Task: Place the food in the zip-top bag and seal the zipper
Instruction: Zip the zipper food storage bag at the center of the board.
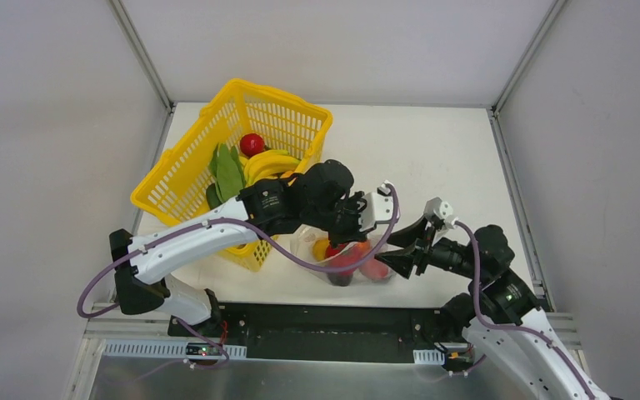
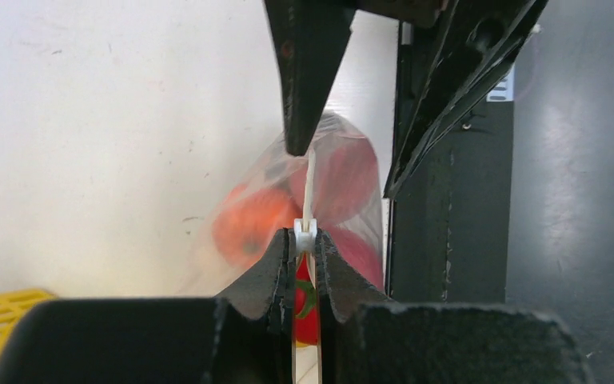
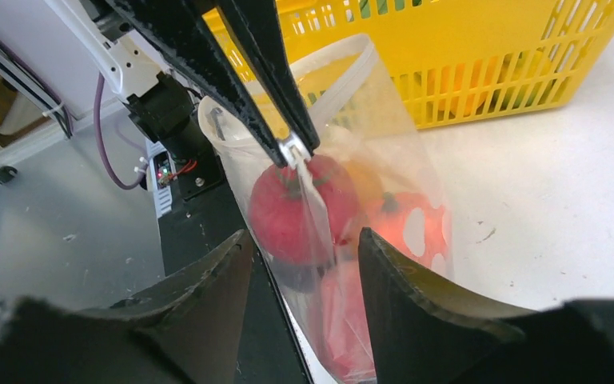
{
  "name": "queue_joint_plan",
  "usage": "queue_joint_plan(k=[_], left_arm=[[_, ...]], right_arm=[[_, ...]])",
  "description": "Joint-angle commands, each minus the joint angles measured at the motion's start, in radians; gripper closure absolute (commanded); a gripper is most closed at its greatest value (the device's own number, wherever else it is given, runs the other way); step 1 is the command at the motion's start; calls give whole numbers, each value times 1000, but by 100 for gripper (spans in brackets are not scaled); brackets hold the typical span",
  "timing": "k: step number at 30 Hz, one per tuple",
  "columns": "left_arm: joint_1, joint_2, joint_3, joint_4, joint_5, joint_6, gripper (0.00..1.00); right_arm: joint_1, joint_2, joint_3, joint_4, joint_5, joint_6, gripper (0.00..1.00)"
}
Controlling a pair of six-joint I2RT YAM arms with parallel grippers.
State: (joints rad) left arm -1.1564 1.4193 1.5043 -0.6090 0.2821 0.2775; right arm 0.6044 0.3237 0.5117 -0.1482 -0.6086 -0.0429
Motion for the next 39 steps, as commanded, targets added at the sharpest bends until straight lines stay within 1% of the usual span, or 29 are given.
queue_joint_plan(k=[1, 5, 7, 9, 13, 14, 16, 18, 19, 20, 26, 29, 32, 35, 39], left_arm=[[4, 37, 105, -51, 87, -9, 100], [2, 46, 122, -62, 146, -6, 100], [0, 50, 123, -71, 142, -9, 100], [0, 52, 123, -76, 130, -14, 100], [0, 57, 123, -83, 134, -20, 100], [0, 57, 123, -83, 135, -23, 100], [0, 60, 125, -81, 135, -25, 100], [0, 64, 128, -84, 134, -26, 100], [0, 65, 129, -86, 132, -26, 100], [0, 66, 129, -88, 126, -26, 100], [1, 31, 93, -128, 25, -5, 100], [16, -20, 28, -124, -38, -2, 100], [52, -84, -55, -90, -63, -21, 100], [75, -140, -117, -62, -67, -30, 100], [81, -168, -140, -63, -87, -28, 100]], right_arm=[[-1, 65, 119, -98, 1, -142, 45], [-2, 110, 137, -86, 14, -180, 44], [-1, 121, 137, -80, 2, -194, 45], [-2, 126, 136, -73, -22, -205, 49], [-1, 141, 136, -49, -51, -201, 67], [-1, 140, 132, -36, -52, -194, 68], [-1, 135, 120, -3, -59, -175, 69], [-1, 126, 105, 29, -73, -156, 81], [-2, 122, 101, 42, -81, -150, 93], [-2, 120, 97, 48, -82, -142, 100], [-1, 71, 51, 60, 41, -95, 100], [-2, -3, -18, 121, 114, -43, 100], [-1, -75, -72, 189, 165, 11, 100], [-2, -97, -89, 203, 190, 34, 100], [-2, -75, -88, 205, 183, 41, 100]])
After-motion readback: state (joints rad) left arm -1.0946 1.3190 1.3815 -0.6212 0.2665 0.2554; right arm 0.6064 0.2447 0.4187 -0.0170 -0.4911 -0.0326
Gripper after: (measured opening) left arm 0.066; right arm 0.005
